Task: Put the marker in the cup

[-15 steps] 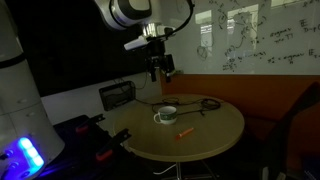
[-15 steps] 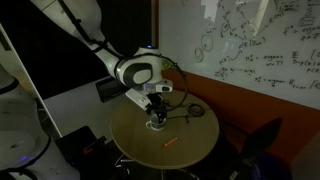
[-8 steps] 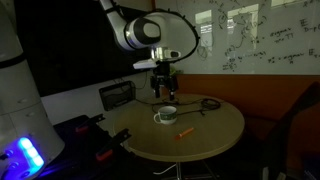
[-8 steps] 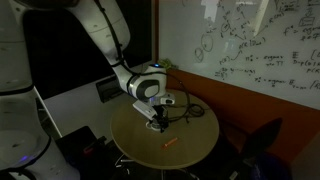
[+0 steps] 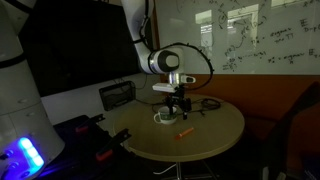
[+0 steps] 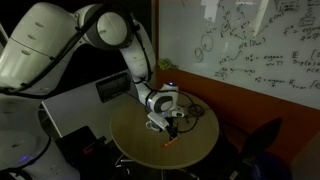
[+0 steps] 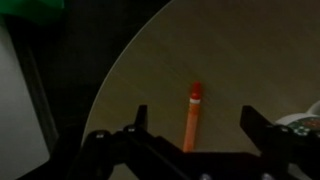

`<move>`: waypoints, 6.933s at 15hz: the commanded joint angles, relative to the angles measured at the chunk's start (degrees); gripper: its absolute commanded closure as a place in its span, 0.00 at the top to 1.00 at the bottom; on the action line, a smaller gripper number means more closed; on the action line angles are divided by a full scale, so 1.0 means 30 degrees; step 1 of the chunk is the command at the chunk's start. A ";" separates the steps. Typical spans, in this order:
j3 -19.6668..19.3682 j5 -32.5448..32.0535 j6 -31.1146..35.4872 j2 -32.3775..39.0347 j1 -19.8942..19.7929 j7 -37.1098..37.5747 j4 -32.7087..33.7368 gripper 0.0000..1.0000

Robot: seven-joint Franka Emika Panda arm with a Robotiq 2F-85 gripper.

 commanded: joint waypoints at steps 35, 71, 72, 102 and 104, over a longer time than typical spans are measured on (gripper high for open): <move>0.0778 0.0478 -0.3236 0.7826 -0.0330 -0.0555 0.9913 0.05; 0.3062 -0.1485 0.8505 0.2562 0.1613 -0.5382 0.2043 0.05; 0.2736 -0.1490 0.8885 0.2720 0.1963 -0.5188 0.2082 0.05; 0.1390 -0.2940 -0.1423 -0.1904 0.2637 -0.4508 0.1005 1.00; 0.1291 -0.3404 -0.1574 -0.2046 0.2821 -0.4348 0.0940 1.00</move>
